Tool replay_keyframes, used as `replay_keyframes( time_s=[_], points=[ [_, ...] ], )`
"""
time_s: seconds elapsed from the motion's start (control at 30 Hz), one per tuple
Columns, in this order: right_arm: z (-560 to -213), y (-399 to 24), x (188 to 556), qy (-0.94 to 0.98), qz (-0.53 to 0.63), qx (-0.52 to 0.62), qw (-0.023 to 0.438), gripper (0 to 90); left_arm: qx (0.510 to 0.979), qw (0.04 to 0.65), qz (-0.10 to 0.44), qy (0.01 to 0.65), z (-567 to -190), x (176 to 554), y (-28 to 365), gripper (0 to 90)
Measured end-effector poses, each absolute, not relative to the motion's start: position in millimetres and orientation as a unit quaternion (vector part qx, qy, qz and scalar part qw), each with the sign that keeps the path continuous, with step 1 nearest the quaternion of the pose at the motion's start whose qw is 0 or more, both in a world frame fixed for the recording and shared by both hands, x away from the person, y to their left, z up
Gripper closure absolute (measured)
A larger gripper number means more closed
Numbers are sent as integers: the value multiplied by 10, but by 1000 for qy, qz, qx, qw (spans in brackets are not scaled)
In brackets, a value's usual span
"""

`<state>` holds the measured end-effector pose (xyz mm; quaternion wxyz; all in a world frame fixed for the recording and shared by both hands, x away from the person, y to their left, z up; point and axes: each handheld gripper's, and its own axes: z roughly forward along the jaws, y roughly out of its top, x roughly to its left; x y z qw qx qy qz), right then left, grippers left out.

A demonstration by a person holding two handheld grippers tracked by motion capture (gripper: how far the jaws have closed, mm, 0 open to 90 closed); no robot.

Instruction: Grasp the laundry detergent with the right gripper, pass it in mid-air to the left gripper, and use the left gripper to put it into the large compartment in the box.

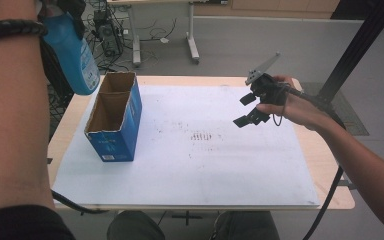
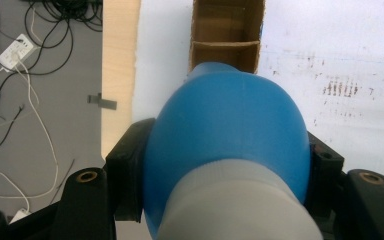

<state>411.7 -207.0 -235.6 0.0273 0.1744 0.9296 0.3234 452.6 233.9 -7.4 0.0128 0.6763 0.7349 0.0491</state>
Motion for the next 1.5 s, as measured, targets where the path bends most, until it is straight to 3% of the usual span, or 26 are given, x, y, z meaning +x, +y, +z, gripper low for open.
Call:
replay_keyframes(
  time_s=[0.9,1.5],
  points=[
    [-2332,-2062,4075,928,329,175,36,103,680,18,49,732,-192,4537,2325,368],
    [-2365,-2040,4072,929,327,173,33,103,691,20,35,721,-650,4623,2314,369]
  ],
)
